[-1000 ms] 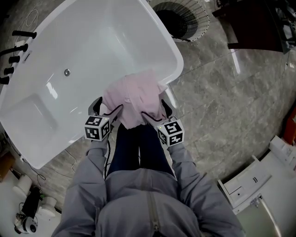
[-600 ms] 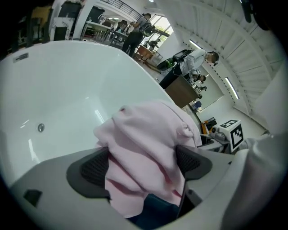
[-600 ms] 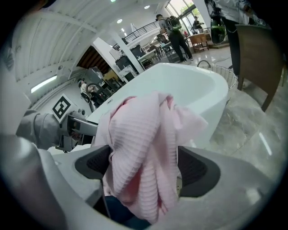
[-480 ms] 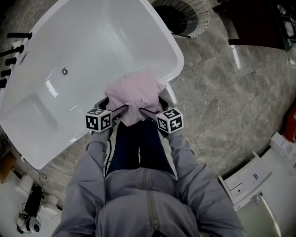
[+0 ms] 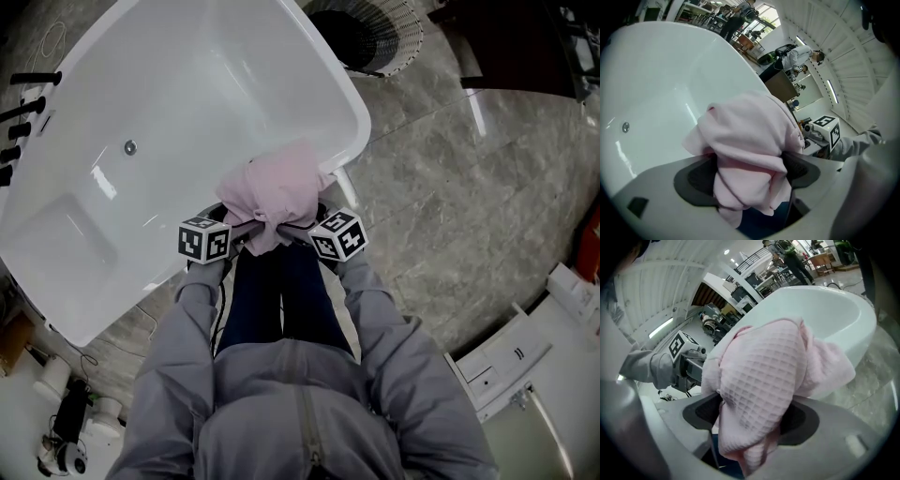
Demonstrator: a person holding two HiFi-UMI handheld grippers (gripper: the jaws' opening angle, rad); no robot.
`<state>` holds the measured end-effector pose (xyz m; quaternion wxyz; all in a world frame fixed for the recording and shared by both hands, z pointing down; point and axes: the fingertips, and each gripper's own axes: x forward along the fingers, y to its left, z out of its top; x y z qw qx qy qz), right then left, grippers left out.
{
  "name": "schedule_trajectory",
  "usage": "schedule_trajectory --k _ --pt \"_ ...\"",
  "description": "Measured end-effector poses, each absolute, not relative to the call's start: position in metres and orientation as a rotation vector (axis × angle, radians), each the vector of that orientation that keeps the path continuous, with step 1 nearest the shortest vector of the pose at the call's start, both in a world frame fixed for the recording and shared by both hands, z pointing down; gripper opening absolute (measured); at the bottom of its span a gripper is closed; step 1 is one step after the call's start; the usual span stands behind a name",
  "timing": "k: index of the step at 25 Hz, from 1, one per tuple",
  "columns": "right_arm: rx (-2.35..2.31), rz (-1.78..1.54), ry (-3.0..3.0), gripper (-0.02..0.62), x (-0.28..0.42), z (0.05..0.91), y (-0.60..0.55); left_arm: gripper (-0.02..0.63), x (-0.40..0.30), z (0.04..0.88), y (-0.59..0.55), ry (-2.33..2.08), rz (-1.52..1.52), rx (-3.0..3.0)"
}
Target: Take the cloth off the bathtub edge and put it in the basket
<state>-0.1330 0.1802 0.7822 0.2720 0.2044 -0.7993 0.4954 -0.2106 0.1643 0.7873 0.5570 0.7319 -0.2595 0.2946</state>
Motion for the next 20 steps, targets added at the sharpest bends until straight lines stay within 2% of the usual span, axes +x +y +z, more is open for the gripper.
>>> schedule_trajectory --k 5,7,9,13,20 --pt "0.564 1.336 -2.171 0.22 -0.132 0.771 0.186 0.427 -0.205 0.785 0.165 -0.604 0.7 1.748" --pt "0.575 1.329 -2.174 0.186 -0.133 0.766 0.188 0.371 -0.203 0.78 0.164 -0.601 0.705 1.769" --pt "0.58 1.316 -2.181 0.166 -0.135 0.76 0.187 0.288 -0.202 0.774 0.163 -0.598 0.708 1.785" --pt "0.578 1.275 -2.207 0.147 -0.139 0.744 0.188 0.194 -0.202 0.764 0.164 -0.578 0.693 1.794" --pt "0.616 1.232 -2.244 0.141 -0.135 0.707 0.192 0.16 -0.194 0.727 0.166 -0.54 0.657 1.844"
